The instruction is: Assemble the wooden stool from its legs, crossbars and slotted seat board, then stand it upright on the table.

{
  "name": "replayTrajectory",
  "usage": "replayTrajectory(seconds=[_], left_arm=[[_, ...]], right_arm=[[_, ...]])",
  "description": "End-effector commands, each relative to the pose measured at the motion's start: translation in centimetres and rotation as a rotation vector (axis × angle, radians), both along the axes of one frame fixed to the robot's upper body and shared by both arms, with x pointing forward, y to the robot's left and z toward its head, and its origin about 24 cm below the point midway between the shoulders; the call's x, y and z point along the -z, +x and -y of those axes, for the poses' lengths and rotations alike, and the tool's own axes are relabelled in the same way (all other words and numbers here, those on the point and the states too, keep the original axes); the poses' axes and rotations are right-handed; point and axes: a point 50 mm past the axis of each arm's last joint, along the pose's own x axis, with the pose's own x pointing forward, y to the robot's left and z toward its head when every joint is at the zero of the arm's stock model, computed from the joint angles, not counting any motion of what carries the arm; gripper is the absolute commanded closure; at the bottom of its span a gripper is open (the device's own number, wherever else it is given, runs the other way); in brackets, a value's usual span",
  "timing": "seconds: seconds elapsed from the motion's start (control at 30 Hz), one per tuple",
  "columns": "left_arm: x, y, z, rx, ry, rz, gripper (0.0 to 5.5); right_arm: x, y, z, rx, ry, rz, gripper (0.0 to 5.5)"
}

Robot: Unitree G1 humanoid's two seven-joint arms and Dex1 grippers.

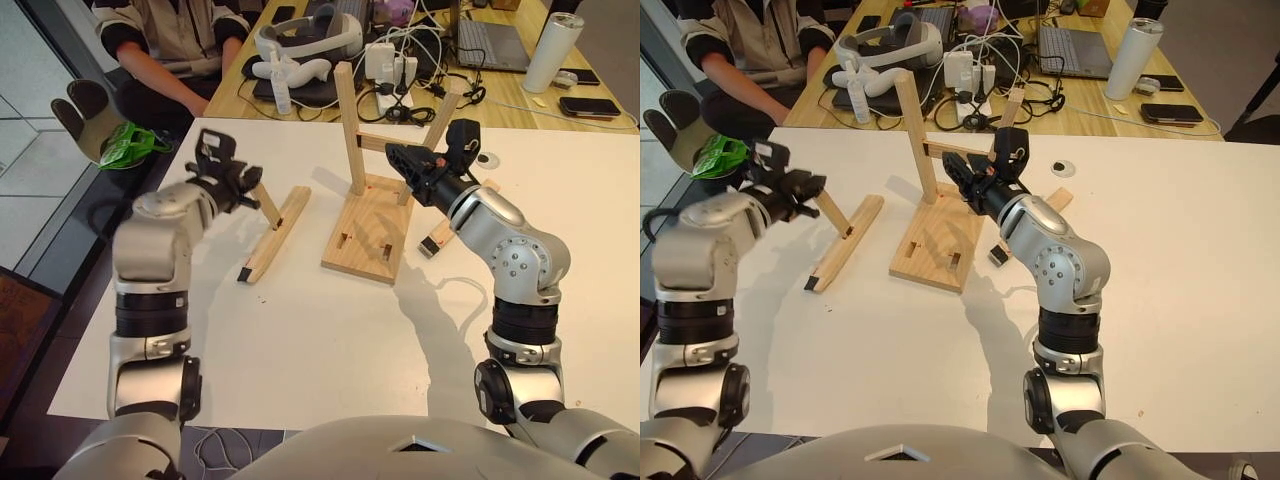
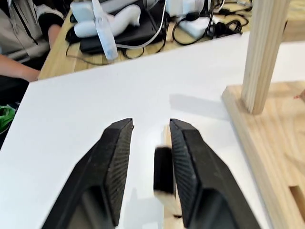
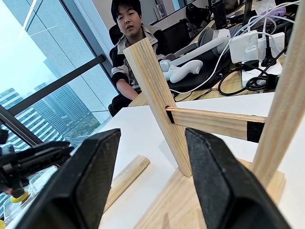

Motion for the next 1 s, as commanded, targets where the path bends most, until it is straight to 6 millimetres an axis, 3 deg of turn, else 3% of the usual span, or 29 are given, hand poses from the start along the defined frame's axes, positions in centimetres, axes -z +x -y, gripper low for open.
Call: replayTrajectory(seconds=[0.03,0.3,0.43,0.53,0.7,0.77,0.87,0.93,1.0], left_arm=[[-4.7,0.8,0.7,0.018,-0.023,0.123,4.08],[-6.8,4.1,2.6,-0.026,-0.077,0.292,4.08],[-5.4,4.7,2.8,-0.089,-0.159,0.337,4.08],[-1.4,4.3,2.2,-0.145,-0.185,0.269,4.08],[9.8,1.9,1.5,-0.199,-0.177,-0.076,4.08],[10.9,1.6,1.5,-0.211,-0.168,-0.106,4.08],[8.6,2.6,1.4,-0.214,-0.194,-0.01,4.08],[5.4,3.5,1.4,-0.214,-0.2,0.098,4.08],[0.1,4.1,2.0,-0.176,-0.21,0.255,4.08]], right_arm=[[0.0,0.0,-0.1,-0.002,0.0,0.0,2.97],[-0.1,0.2,-0.5,-0.02,-0.004,0.0,2.97],[-0.2,0.2,-0.6,-0.031,-0.007,0.001,2.97],[-0.2,0.2,-0.5,-0.033,-0.01,-0.001,2.97],[-0.2,0.2,-0.5,-0.044,-0.021,-0.004,2.97],[-0.2,0.3,-0.4,-0.045,-0.022,-0.005,2.97],[-0.1,0.2,-0.4,-0.044,-0.023,-0.008,2.97],[0.0,0.3,-0.5,-0.043,-0.024,-0.009,2.97],[0.0,0.3,-0.5,-0.041,-0.024,-0.01,2.97]])
